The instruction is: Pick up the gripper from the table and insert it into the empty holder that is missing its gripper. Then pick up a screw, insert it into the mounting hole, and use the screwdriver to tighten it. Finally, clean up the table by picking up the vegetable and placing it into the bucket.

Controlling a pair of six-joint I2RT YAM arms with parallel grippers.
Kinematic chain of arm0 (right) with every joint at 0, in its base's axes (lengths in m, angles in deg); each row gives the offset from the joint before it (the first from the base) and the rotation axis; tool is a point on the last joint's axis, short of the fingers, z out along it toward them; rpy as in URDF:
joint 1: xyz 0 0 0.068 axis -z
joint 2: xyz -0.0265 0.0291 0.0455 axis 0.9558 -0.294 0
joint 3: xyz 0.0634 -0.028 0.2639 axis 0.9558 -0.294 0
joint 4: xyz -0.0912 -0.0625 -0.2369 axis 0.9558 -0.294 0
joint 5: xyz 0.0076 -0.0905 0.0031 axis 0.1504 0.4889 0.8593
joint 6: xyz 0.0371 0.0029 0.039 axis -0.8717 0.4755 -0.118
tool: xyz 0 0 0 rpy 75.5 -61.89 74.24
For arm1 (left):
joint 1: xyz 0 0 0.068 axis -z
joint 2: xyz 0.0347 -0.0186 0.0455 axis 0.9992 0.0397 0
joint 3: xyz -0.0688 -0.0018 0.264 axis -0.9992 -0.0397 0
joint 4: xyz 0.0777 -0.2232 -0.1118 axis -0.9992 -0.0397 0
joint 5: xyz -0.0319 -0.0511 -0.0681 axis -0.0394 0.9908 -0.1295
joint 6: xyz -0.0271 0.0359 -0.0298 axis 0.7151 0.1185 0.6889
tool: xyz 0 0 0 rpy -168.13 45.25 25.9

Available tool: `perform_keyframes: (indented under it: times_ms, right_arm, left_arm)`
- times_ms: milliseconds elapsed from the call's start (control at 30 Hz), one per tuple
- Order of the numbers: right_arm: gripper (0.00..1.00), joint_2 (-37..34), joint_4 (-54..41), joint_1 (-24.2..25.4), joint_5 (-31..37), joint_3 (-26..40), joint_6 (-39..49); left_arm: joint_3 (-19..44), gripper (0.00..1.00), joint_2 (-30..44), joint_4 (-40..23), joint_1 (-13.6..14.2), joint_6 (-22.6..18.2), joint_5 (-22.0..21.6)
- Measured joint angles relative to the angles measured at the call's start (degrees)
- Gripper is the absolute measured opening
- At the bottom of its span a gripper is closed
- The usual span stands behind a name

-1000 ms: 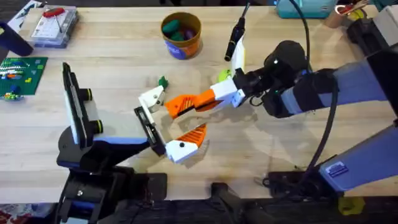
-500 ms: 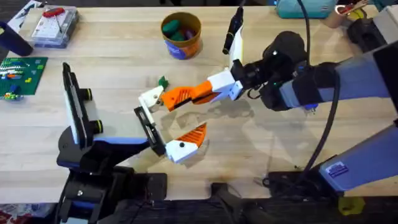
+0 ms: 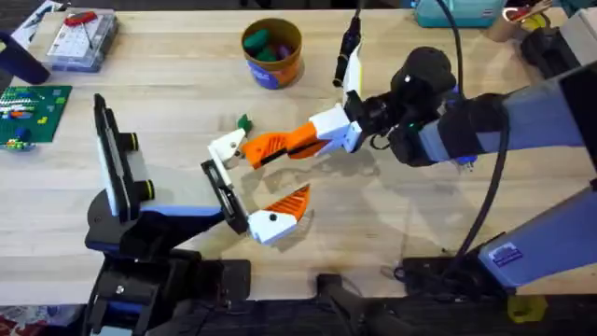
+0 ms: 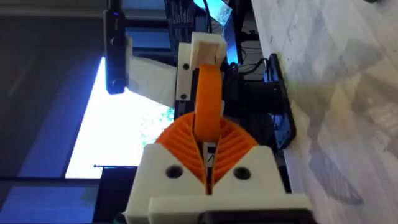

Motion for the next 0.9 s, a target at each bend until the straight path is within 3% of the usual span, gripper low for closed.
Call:
perform_keyframes:
  times_ms: [900]
  right_arm:
    - [0.016, 0.01, 0.02, -0.47, 1.03, 0.0, 0.28]
  left_arm:
    - [0.0, 0.986, 0.0, 0.0, 0.0, 0.02, 0.0]
